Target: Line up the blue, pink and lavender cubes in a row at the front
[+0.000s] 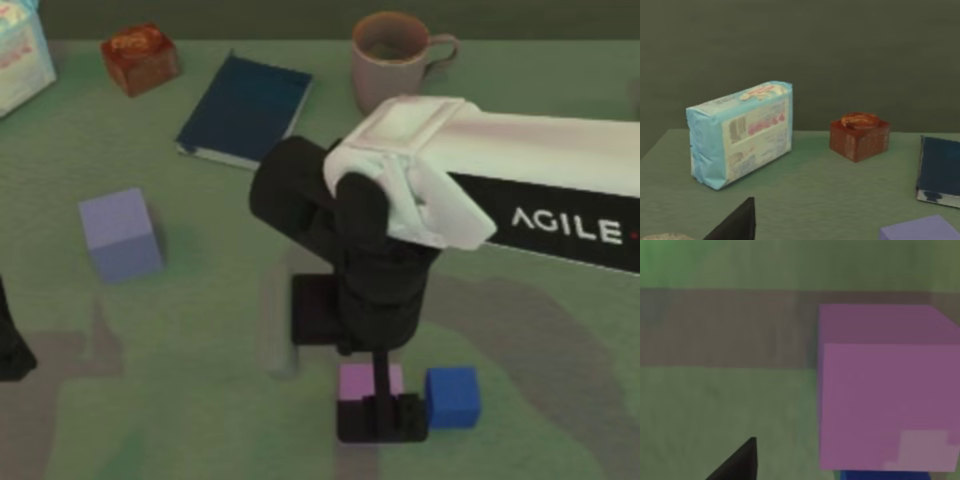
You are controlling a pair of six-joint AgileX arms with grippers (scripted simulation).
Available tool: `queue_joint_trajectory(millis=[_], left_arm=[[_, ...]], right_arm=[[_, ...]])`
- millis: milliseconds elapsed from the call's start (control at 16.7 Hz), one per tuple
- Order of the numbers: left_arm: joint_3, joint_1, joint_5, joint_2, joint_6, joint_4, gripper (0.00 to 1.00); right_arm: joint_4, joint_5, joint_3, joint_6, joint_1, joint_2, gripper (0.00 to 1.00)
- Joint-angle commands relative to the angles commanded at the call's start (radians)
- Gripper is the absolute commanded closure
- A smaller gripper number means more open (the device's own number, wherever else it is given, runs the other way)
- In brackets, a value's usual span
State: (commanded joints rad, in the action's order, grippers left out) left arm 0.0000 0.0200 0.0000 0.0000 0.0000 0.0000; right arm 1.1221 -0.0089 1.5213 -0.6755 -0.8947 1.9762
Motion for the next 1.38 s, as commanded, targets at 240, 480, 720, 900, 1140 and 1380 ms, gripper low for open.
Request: queue_joint_trajectory(millis=[240, 480, 720, 900, 1140, 1380], left_arm=[[0.0, 0.0, 0.0, 0.0, 0.0, 0.0, 0.0], [0.03, -0.005, 0.001, 0.031, 0.019, -0.022, 0.0], [0.214, -0.024, 0.003, 0.219, 0.13, -0.147, 0.0], [0.433, -0.044, 0.002, 0.47, 0.257, -0.291, 0.0], [0.77, -0.076, 0.0, 0.913, 0.458, -0.524, 0.0], [1.102, -0.111, -0.003, 1.355, 0.663, -0.764, 0.0]], right_arm=[[0.023, 0.0, 0.018, 0.0, 0.0, -0.012, 0.0], [-0.003, -0.003, -0.005, 0.008, 0.018, -0.038, 0.0], [-0.125, -0.018, -0.129, 0.06, 0.104, -0.213, 0.0], [-0.264, -0.034, -0.293, 0.132, 0.212, -0.445, 0.0], [-0.476, -0.051, -0.588, 0.263, 0.388, -0.839, 0.0], [-0.691, -0.054, -0.921, 0.409, 0.571, -1.247, 0.0]])
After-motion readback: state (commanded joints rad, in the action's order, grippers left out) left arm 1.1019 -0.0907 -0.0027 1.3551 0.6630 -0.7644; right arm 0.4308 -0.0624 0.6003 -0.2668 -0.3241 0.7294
